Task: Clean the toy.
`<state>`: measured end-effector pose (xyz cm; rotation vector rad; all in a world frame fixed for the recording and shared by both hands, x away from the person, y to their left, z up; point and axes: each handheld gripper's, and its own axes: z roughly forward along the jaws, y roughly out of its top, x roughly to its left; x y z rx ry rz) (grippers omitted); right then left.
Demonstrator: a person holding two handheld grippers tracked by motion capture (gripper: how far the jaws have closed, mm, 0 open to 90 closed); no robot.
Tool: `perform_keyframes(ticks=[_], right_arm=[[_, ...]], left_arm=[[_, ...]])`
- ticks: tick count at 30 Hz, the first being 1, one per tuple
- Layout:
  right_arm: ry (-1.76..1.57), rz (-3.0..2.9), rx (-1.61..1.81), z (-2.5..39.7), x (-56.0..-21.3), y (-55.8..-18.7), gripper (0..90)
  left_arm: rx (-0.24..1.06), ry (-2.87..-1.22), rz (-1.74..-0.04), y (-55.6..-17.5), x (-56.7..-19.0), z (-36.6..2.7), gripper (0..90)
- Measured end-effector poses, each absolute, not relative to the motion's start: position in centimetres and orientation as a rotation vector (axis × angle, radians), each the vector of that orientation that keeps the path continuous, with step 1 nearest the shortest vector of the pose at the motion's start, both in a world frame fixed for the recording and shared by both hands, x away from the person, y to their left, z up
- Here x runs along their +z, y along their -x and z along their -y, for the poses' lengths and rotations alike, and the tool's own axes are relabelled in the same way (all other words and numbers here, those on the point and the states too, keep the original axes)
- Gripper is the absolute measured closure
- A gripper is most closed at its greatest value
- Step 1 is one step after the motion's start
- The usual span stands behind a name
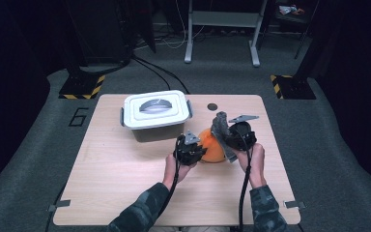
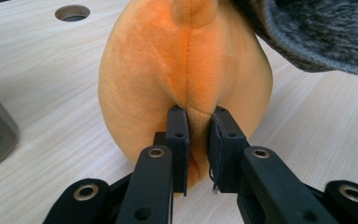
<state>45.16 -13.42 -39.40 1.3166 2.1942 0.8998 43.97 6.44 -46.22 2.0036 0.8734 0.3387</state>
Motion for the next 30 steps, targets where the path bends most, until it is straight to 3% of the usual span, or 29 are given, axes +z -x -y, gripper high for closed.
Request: perform_keyframes(ticks=[11,30], right_arm=[[-1.401,-2.204,0.811,14.2,-41.4,-46.1,75.0],[-1.617,-2.272,0.645,17.5,-48.0,-47.6,75.0]], left_arm=[[0.326,-2.0,-0.877,-44.2,-46.4,-6.6,78.7],[0.327,-1.996,-0.877,-44.2,-46.5,-6.6,78.3]])
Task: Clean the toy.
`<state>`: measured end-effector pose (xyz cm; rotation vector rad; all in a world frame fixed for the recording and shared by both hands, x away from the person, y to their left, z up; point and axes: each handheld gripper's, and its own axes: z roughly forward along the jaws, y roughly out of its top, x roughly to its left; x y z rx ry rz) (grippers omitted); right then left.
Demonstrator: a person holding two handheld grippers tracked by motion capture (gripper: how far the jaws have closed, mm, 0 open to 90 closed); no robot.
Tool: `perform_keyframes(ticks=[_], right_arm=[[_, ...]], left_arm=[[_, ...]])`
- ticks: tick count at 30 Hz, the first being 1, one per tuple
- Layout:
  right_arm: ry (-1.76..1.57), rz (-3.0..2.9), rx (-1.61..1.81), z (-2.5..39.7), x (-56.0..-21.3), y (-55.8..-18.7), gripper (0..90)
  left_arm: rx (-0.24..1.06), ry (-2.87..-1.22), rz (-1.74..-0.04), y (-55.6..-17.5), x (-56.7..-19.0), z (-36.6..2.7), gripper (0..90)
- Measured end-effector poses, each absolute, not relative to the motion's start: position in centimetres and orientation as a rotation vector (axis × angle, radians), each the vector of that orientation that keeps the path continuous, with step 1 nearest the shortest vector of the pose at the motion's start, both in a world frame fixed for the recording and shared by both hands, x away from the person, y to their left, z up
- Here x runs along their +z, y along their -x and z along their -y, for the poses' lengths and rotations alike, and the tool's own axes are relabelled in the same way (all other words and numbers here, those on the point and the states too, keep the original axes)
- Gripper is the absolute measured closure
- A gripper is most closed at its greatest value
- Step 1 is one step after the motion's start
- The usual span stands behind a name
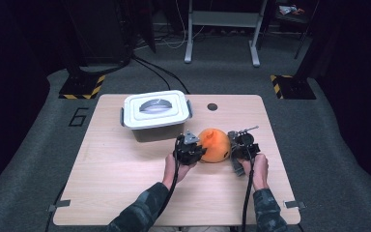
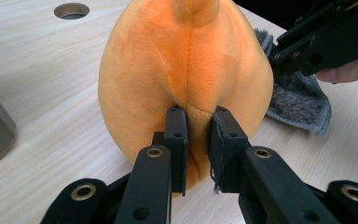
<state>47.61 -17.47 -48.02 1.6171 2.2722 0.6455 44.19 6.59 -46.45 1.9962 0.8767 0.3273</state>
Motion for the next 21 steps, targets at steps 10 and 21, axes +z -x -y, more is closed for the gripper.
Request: perform_keyframes(ticks=[10,21], right_arm=[[-1.5,-2.155,0.811,17.8,-42.3,-46.3,75.0],[-1.416,-2.253,0.862,14.4,-42.0,-47.3,76.3]], left_arm=[[0.331,-1.991,-0.877,-44.2,-46.4,-6.6,78.1],[0.333,-2.005,-0.866,-44.2,-46.5,-6.4,73.6]])
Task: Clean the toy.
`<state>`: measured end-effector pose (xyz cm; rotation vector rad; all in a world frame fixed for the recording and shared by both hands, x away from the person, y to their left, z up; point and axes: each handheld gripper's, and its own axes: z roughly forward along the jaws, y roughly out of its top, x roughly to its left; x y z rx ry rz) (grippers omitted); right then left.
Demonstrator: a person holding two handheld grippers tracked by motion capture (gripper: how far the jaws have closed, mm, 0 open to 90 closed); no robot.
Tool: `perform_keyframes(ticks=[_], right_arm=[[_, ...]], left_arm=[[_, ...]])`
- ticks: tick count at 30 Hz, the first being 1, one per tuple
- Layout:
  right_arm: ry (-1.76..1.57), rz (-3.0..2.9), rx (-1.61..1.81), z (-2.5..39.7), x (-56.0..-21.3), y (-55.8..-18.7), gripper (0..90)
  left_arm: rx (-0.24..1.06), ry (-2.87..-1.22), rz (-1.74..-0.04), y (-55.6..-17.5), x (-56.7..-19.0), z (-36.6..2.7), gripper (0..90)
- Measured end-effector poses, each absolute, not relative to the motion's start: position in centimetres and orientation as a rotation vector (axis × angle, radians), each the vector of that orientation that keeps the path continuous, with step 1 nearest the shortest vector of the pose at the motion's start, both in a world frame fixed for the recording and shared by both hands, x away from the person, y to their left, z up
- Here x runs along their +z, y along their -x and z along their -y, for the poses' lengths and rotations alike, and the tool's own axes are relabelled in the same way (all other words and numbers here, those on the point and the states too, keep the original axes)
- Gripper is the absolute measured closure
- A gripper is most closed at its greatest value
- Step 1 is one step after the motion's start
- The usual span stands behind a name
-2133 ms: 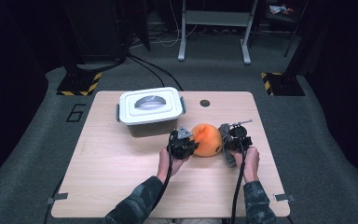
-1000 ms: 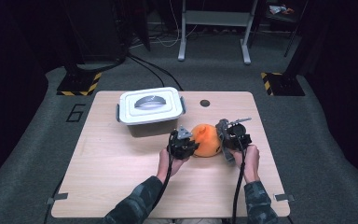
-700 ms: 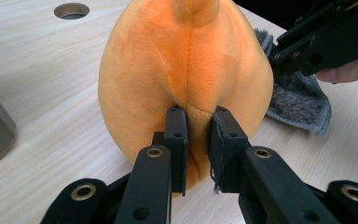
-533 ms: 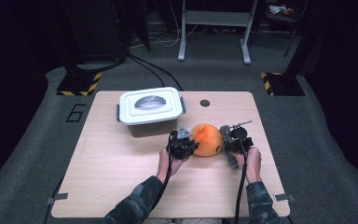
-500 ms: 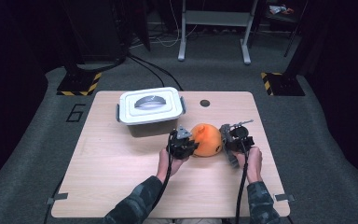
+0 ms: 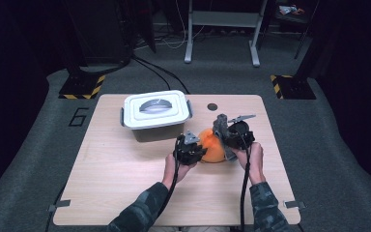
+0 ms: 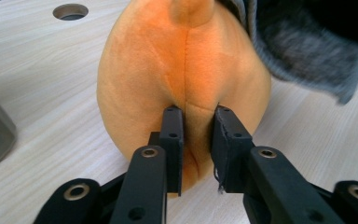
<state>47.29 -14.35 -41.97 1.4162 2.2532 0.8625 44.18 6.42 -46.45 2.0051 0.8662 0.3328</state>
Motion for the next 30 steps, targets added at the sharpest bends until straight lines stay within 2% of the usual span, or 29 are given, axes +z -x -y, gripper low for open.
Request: perform_keyframes(ticks=[4,11,17,21,24,28,30], right_arm=[[-1.413,-2.258,0.871,14.7,-42.6,-47.3,77.1],[-1.429,-2.252,0.876,15.1,-42.9,-47.5,77.1],[-1.453,-2.233,0.88,15.5,-43.2,-47.4,77.1],[-1.46,-2.228,0.878,15.9,-43.3,-47.3,77.1],[-1.471,-2.222,0.88,16.1,-43.4,-47.2,77.0],[-1.475,-2.195,0.893,16.5,-43.4,-47.2,77.1],[-1.485,-2.175,0.908,16.7,-43.1,-47.0,77.2]], left_arm=[[0.335,-2.003,-0.851,-44.2,-46.4,-6.4,67.0],[0.321,-1.978,-0.897,-44.1,-46.6,-7.3,43.0],[0.246,-1.962,-0.963,-44.3,-48.0,-8.1,38.4],[0.182,-1.945,-0.973,-44.7,-48.4,-8.0,40.0],[0.191,-1.938,-0.954,-44.6,-48.4,-7.6,51.3],[0.239,-1.948,-0.933,-44.4,-47.9,-7.2,71.7],[0.251,-1.956,-0.912,-44.4,-47.5,-7.0,77.1]])
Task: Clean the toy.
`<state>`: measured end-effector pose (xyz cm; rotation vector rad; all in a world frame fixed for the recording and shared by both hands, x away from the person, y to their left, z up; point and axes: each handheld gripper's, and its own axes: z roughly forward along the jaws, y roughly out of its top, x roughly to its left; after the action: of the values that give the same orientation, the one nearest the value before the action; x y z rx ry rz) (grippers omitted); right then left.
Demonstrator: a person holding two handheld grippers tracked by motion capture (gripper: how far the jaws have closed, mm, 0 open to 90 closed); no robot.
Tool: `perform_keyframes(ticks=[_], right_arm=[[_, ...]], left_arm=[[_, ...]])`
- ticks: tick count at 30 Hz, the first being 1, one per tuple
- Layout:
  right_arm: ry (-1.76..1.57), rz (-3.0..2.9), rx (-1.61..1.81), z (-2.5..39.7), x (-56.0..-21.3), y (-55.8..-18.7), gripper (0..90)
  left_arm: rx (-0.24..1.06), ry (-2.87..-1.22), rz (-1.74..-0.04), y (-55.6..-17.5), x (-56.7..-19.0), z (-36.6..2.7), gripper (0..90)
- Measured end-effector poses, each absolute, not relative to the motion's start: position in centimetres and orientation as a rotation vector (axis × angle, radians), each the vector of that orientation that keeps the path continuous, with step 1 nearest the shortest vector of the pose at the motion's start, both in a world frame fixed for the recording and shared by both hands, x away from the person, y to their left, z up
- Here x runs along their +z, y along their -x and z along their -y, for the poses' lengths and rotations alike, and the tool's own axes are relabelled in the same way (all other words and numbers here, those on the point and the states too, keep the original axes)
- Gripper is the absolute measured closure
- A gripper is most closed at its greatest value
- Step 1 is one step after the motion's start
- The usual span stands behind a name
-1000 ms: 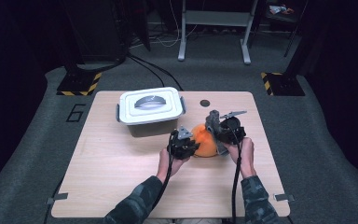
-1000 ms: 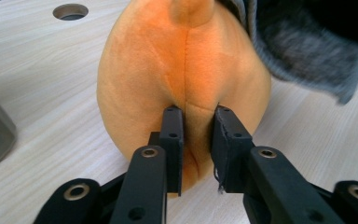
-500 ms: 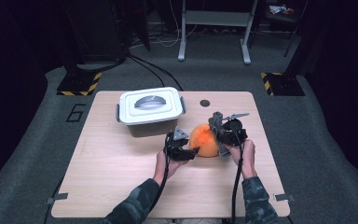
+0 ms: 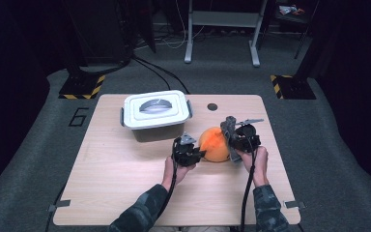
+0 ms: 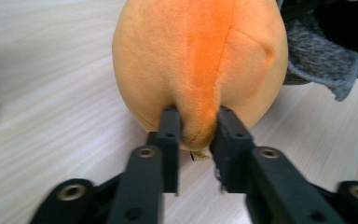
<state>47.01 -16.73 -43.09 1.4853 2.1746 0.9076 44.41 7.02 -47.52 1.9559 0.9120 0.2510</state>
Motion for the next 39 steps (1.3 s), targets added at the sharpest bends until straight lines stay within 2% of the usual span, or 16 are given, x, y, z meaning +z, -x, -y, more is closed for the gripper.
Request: perform_keyframes(ticks=[3,10,19,28,39], right_arm=[[-1.478,-2.147,0.909,17.1,-42.4,-46.7,77.3],[-1.438,-2.107,0.953,17.2,-40.4,-45.6,77.3],[-1.307,-2.145,0.973,14.3,-37.3,-44.7,76.8],[-1.25,-2.227,0.931,11.8,-39.0,-45.0,77.7],[-1.387,-2.102,0.755,14.3,-40.8,-46.6,79.7]], left_arm=[[0.293,-1.97,-0.879,-44.5,-46.8,-6.9,80.3],[0.365,-1.977,-0.851,-44.7,-45.1,-7.1,81.2],[0.443,-2.018,-0.789,-44.3,-43.6,-6.0,81.1],[0.434,-2.014,-0.769,-44.0,-43.6,-5.5,81.9],[0.437,-2.009,-0.775,-44.1,-43.8,-5.5,82.7]])
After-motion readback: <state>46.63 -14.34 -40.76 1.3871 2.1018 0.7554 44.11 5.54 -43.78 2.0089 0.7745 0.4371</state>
